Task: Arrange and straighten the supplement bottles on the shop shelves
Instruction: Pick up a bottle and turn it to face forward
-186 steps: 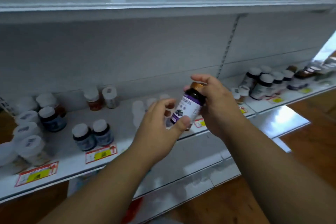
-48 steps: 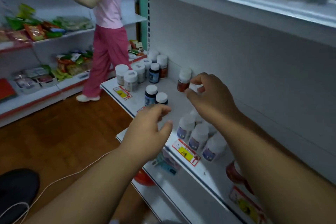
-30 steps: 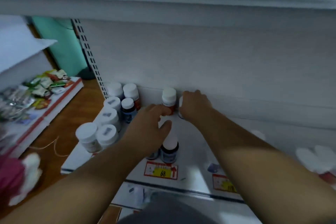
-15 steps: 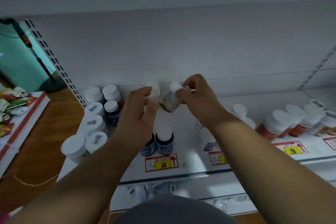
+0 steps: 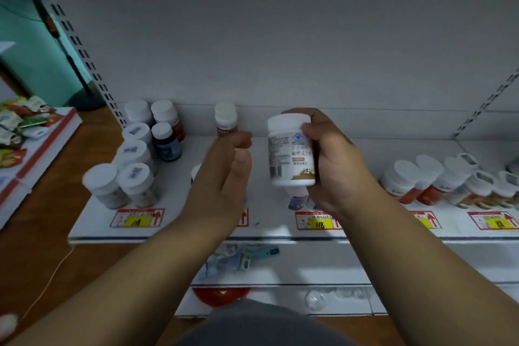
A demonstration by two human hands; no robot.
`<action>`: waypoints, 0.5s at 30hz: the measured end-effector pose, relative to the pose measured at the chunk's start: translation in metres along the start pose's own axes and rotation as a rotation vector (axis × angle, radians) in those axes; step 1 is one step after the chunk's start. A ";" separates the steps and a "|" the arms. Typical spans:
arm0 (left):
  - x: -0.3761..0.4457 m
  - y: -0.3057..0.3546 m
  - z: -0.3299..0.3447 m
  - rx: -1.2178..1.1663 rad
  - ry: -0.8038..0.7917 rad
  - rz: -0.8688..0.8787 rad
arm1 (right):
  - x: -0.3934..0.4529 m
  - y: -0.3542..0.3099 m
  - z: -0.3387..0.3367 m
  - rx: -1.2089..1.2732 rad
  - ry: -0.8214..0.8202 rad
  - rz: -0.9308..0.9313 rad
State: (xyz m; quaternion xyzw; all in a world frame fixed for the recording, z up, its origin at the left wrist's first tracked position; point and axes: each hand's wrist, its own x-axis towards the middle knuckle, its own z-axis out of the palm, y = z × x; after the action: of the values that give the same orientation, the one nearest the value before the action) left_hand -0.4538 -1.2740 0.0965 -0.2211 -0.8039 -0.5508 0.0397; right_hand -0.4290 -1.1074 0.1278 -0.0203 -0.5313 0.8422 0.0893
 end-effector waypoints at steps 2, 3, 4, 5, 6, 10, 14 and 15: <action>-0.014 0.005 0.008 -0.019 0.030 -0.066 | -0.007 0.000 -0.005 -0.063 -0.017 0.012; -0.021 0.007 0.011 -0.043 0.045 -0.077 | -0.010 -0.001 -0.008 -0.098 -0.030 0.014; -0.028 0.009 0.014 -0.068 0.056 -0.083 | -0.013 -0.001 -0.009 -0.135 -0.043 0.017; -0.035 0.010 0.017 -0.083 0.061 -0.095 | -0.016 -0.001 -0.011 -0.170 -0.052 0.019; -0.040 0.011 0.020 -0.080 0.061 -0.112 | -0.018 0.000 -0.013 -0.201 -0.056 0.024; -0.059 0.011 0.020 -0.035 0.095 -0.119 | -0.026 0.008 -0.012 -0.294 -0.080 0.040; -0.071 0.001 0.004 0.081 0.164 -0.085 | -0.028 0.019 0.004 -0.412 -0.059 -0.041; -0.072 -0.004 -0.003 0.129 0.184 -0.068 | -0.029 0.022 0.010 -0.475 -0.036 -0.081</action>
State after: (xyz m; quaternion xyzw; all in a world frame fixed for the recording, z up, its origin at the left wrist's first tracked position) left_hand -0.3913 -1.3004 0.0719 -0.1393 -0.8375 -0.5171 0.1088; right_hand -0.4052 -1.1310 0.1104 -0.0043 -0.7164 0.6896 0.1060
